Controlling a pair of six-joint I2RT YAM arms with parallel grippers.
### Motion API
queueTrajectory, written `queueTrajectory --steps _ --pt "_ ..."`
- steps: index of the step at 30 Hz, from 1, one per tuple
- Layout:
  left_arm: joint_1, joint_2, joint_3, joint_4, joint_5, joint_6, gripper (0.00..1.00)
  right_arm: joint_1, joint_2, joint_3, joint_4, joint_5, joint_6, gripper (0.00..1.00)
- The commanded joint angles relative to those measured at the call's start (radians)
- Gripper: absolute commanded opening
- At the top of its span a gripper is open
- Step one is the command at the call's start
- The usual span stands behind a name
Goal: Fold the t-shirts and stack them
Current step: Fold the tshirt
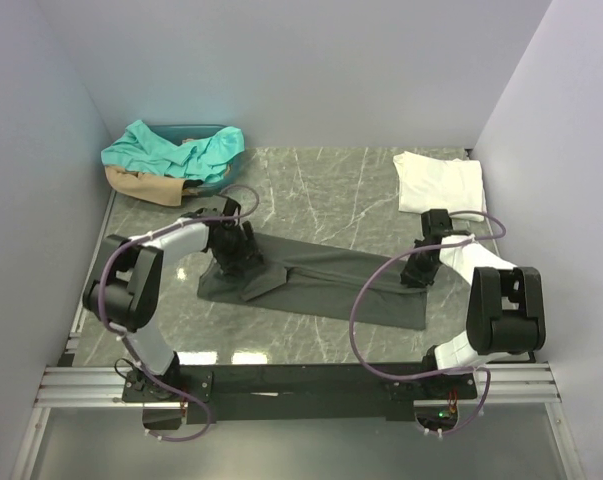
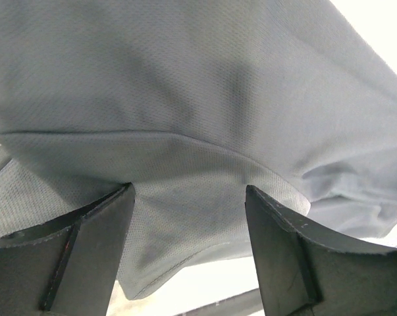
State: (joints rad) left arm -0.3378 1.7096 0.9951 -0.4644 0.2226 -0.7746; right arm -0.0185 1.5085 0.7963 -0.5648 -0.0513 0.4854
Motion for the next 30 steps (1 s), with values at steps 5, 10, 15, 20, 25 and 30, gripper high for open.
queueTrajectory --steps 5,10,15,20,25,30 --pt "0.003 0.2 0.135 0.024 -0.166 0.161 0.76 -0.005 -0.068 -0.069 -0.073 0.067 0.015 0.33" --pt "-0.009 0.269 0.341 -0.031 -0.157 0.227 0.76 -0.003 -0.131 -0.04 -0.112 0.054 0.004 0.37" --pt "-0.029 0.236 0.499 -0.097 -0.157 0.222 0.77 -0.001 -0.166 0.024 -0.148 0.054 -0.011 0.41" --pt "-0.043 0.17 0.485 -0.149 -0.154 0.143 0.77 0.014 -0.162 0.031 -0.162 0.028 -0.018 0.4" --pt "-0.044 0.113 0.338 -0.074 -0.071 0.046 0.77 0.092 -0.186 0.009 -0.178 0.021 0.005 0.4" --pt "-0.044 0.116 0.261 -0.046 -0.065 0.032 0.77 0.163 -0.194 -0.035 -0.175 0.025 0.045 0.4"
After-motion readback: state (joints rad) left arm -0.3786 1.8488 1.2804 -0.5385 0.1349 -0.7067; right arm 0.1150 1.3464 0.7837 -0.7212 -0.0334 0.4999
